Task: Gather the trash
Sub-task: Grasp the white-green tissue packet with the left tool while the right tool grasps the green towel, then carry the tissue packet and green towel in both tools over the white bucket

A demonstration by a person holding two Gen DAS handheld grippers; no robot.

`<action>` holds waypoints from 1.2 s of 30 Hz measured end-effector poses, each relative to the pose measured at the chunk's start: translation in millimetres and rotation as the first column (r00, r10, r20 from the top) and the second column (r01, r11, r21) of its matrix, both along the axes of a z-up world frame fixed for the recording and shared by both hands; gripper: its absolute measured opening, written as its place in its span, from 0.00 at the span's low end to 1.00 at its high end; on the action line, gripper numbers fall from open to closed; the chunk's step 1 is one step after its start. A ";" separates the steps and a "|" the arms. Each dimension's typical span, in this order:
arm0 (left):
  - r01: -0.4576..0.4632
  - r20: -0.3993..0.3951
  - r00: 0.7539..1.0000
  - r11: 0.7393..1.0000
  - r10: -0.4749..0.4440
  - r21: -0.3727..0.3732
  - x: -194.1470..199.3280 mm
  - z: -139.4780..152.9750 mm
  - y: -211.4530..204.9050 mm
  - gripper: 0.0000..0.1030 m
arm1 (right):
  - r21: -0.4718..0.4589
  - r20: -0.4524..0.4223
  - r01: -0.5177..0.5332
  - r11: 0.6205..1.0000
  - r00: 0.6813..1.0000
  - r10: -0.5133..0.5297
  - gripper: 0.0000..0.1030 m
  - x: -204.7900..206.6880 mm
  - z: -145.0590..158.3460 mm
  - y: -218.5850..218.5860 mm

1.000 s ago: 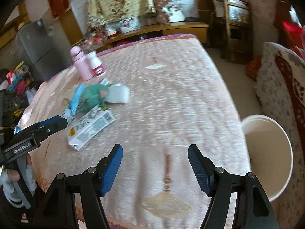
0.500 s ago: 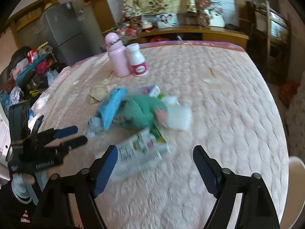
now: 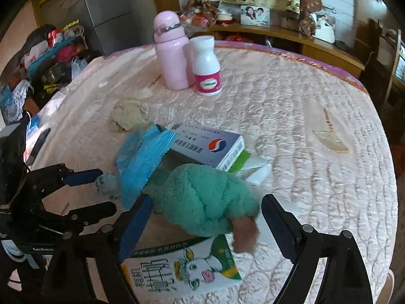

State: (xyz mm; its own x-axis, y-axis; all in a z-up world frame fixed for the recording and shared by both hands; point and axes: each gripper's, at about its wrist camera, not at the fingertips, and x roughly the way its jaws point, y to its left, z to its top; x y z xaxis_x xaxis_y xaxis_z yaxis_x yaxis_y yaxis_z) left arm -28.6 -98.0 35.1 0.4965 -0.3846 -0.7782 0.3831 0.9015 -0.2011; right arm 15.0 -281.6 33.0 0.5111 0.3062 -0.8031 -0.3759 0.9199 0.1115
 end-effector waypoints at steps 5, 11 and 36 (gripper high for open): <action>-0.004 -0.029 1.000 1.000 0.003 -0.016 -2.9 -1.8 0.7 0.18 | 0.036 0.032 0.016 0.999 0.999 -0.017 0.55 -16.4 8.3 -2.1; -0.009 0.001 1.000 0.999 0.010 -0.034 -22.9 15.9 3.0 0.14 | 0.085 0.095 0.054 0.995 0.994 -0.062 0.54 -52.5 36.3 -15.6; 0.113 0.110 0.988 0.992 -0.107 -0.050 -82.6 73.7 -60.3 0.14 | 0.051 0.159 0.287 0.957 0.943 -0.291 0.54 -159.8 63.8 -106.8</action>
State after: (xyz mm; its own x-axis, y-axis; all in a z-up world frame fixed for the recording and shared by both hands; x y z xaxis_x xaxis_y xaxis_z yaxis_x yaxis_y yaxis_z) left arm -111.2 -158.3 108.7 0.5283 -0.4826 -0.6986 0.5012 0.8414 -0.2022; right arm -144.8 -388.4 96.8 0.7042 0.1456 -0.6949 -0.1091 0.9893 0.0967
